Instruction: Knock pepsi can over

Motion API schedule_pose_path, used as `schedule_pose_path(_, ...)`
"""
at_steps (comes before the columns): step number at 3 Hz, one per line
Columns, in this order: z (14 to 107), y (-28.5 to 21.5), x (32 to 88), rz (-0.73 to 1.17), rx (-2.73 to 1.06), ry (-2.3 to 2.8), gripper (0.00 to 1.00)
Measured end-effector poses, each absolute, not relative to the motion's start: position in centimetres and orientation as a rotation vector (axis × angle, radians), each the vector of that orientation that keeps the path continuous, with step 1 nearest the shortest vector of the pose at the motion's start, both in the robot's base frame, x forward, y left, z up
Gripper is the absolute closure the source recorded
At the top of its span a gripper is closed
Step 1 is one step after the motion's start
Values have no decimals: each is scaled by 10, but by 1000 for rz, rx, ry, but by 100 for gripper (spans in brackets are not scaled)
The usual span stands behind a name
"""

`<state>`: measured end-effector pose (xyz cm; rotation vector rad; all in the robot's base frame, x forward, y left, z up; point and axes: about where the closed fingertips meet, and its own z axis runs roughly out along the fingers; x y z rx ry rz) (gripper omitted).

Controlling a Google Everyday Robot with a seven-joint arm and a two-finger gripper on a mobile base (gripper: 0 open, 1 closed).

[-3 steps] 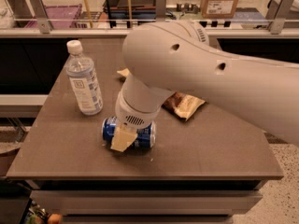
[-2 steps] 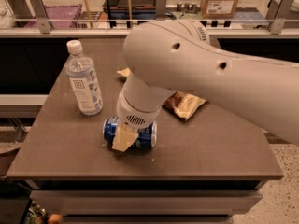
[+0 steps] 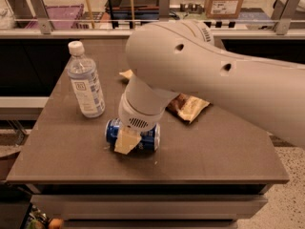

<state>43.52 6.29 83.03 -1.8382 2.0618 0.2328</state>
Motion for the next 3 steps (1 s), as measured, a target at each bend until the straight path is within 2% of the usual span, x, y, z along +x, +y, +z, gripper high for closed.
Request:
schedule_pose_path(1, 830, 63, 435, 232, -1840, 2060, 13)
schedule_pose_path(2, 830, 64, 434, 232, -1842, 2059, 0)
schedule_pose_path(3, 830, 64, 434, 232, -1842, 2059, 0)
